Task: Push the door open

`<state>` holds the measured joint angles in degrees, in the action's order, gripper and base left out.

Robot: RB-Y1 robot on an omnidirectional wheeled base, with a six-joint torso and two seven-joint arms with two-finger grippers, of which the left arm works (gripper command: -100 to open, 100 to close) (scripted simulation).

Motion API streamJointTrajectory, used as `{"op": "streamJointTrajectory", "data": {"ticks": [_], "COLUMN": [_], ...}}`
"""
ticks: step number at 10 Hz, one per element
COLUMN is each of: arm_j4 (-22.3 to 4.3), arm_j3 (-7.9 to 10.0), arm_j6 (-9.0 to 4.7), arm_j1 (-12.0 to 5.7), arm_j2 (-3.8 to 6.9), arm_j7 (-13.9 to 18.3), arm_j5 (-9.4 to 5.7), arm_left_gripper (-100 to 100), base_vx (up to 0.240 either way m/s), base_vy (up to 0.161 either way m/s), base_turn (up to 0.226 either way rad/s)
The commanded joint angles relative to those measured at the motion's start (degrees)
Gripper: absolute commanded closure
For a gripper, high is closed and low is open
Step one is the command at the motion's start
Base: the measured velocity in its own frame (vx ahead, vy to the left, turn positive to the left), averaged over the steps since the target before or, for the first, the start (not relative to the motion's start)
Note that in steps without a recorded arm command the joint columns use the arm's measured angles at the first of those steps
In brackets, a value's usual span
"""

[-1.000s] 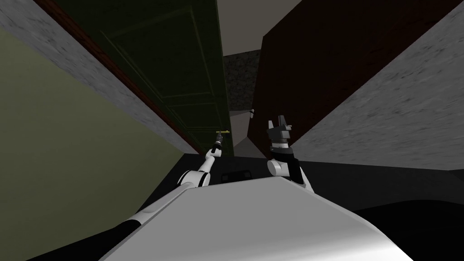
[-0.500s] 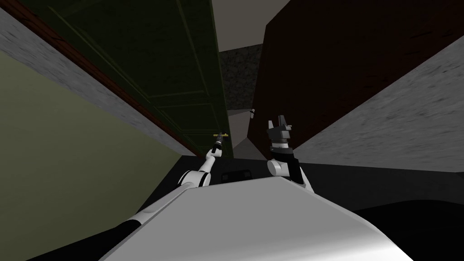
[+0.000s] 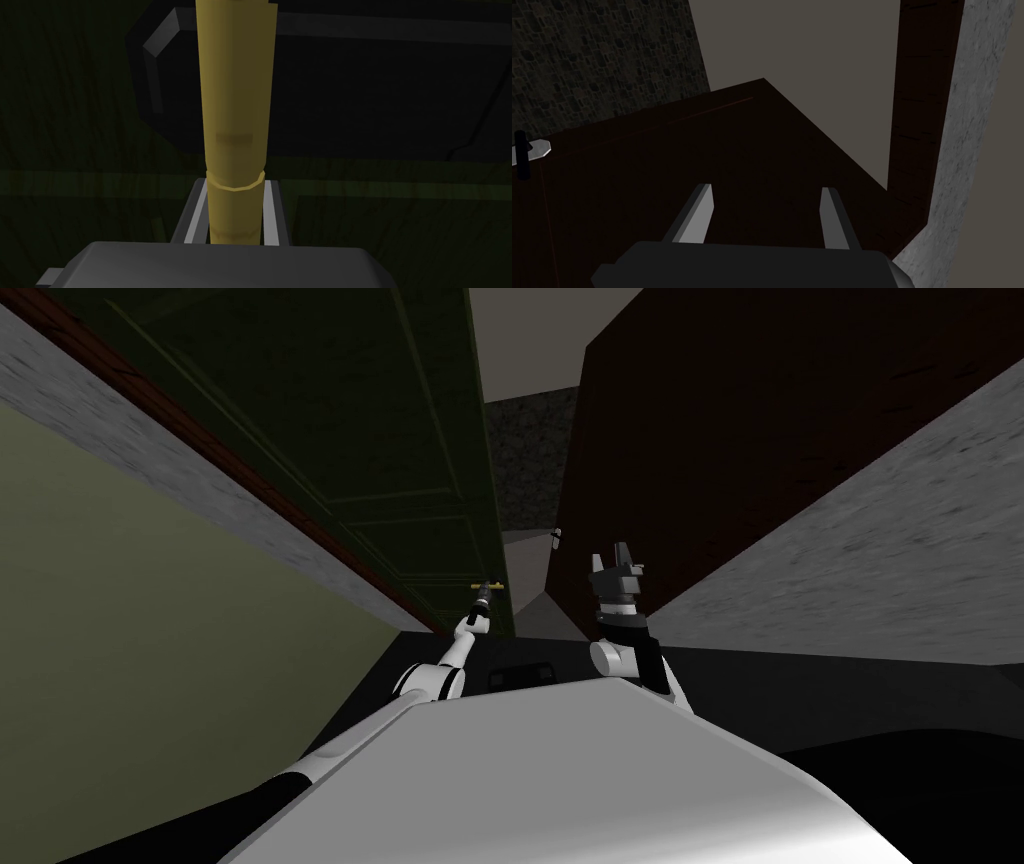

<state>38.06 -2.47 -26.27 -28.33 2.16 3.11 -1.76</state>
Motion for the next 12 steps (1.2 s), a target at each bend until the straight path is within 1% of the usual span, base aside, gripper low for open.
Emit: {"op": "streamJointTrajectory", "data": {"ticks": [1, 6, 10, 12], "arm_j4": [-0.1, -0.3, -0.5, -0.5], "arm_j3": [0.84, 2.65, 5.14, 5.14], "arm_j6": [-0.01, -0.02, -0.03, -0.03], "arm_j1": [0.06, 0.20, 0.39, 0.39], "arm_j2": [0.69, 1.83, 2.99, 2.99], "arm_j7": [-0.3, -0.9, -1.8, -1.8], "arm_j5": [-0.24, -0.76, -1.47, -1.47], "arm_left_gripper": [100, 100, 100, 100], "base_vx": [0.085, 0.141, 0.187, 0.078], "base_vy": [-0.069, -0.086, -0.109, -0.053], "base_turn": [0.018, 0.043, 0.057, 0.019]}}
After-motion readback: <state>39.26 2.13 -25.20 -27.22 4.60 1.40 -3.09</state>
